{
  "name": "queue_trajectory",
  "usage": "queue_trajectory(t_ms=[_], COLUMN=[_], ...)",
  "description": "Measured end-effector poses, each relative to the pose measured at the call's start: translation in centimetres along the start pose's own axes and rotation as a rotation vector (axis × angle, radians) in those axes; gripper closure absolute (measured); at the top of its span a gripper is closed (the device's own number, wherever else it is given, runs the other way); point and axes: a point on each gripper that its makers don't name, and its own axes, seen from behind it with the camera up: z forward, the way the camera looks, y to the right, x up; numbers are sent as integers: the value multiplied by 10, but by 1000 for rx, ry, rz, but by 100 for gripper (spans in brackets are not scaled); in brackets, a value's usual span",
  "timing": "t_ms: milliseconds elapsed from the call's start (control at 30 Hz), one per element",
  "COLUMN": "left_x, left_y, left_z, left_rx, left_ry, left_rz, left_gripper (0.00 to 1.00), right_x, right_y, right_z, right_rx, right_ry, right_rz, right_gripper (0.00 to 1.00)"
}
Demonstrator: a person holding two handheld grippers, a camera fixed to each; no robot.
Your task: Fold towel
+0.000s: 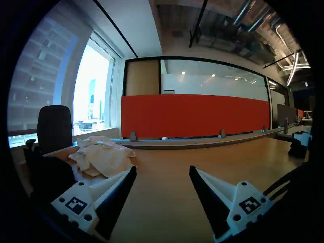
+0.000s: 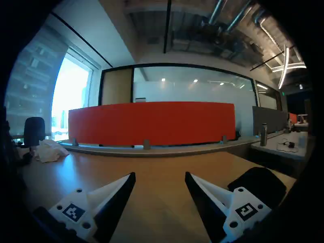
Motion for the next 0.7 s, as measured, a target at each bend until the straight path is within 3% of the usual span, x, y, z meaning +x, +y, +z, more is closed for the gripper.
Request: queue_trajectory(t_ms=[700], left_x=[0], left_y=[-1], left_z=[0], left_rx=[0], left_ry=[0], left_rz=[0], left_gripper=[3], right_x=[-2], right_y=[-1], right_z=[0], right_rx=[-4], right_ry=[-8], right_rz=[-26], right_gripper=[6])
